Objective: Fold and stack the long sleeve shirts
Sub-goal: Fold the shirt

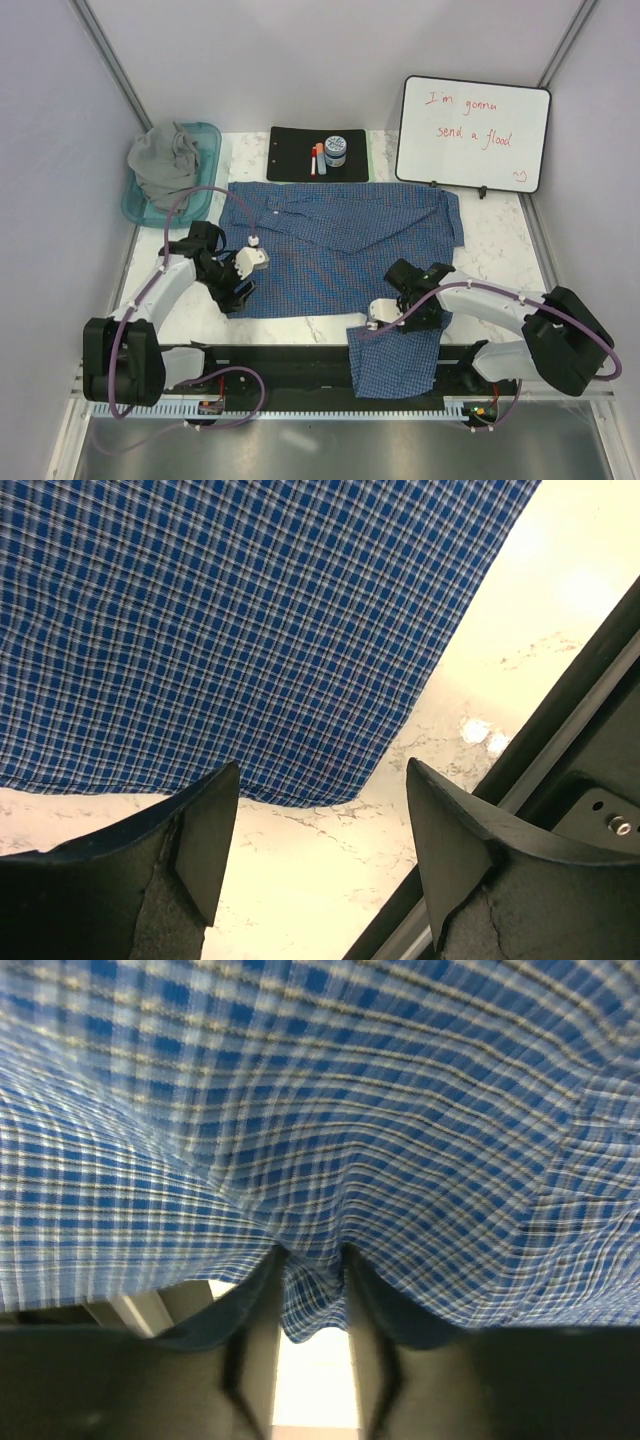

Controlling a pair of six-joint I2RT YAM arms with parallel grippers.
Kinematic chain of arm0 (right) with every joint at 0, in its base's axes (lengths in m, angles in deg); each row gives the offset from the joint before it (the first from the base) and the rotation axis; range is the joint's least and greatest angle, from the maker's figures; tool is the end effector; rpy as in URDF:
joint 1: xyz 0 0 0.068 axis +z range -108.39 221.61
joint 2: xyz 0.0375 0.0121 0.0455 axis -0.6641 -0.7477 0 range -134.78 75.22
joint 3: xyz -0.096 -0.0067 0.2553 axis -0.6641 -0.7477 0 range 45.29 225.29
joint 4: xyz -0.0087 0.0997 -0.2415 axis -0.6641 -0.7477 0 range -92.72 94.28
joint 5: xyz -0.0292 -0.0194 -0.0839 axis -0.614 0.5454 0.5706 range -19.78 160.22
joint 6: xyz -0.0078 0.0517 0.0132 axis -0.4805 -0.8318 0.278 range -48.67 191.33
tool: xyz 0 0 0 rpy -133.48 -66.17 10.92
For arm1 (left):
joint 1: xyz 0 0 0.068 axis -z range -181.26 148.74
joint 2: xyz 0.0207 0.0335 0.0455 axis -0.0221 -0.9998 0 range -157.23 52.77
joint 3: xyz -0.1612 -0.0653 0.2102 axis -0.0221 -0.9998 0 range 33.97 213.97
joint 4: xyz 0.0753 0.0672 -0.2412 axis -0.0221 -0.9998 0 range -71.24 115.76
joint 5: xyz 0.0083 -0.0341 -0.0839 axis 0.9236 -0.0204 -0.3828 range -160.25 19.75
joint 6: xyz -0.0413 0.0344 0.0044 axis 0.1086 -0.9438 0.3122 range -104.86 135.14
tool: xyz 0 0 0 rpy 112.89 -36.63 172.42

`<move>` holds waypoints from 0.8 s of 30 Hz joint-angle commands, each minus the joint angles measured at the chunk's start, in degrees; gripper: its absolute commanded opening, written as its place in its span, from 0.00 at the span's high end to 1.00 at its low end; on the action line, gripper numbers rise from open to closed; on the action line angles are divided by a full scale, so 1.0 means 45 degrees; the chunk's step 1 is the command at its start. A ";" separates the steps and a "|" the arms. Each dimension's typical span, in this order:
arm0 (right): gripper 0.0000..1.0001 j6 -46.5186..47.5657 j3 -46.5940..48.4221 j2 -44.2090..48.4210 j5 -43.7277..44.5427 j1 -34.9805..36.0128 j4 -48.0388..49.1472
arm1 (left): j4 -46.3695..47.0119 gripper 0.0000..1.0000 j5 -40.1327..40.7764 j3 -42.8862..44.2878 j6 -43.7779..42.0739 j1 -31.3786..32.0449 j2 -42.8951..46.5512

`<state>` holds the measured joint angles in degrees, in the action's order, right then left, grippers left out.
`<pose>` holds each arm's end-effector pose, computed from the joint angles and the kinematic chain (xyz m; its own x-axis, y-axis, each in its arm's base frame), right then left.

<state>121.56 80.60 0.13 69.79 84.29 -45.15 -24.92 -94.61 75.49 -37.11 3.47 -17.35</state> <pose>0.1323 0.1224 0.1484 0.0508 -0.9986 -0.0145 -0.9987 -0.0507 -0.0057 0.1919 -0.0306 0.1925 -0.4796 0.7625 -0.4343 0.8671 0.4878 -0.1011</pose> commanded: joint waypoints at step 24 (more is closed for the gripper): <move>1.00 -0.0813 0.0649 0.1255 0.0134 0.0048 -0.0693 | 0.2179 0.62 0.2463 -0.4692 -0.4814 0.1800 0.3005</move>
<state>118.59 81.13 3.30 70.47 84.42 -46.00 -20.19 -88.84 59.86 -53.59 10.33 -4.20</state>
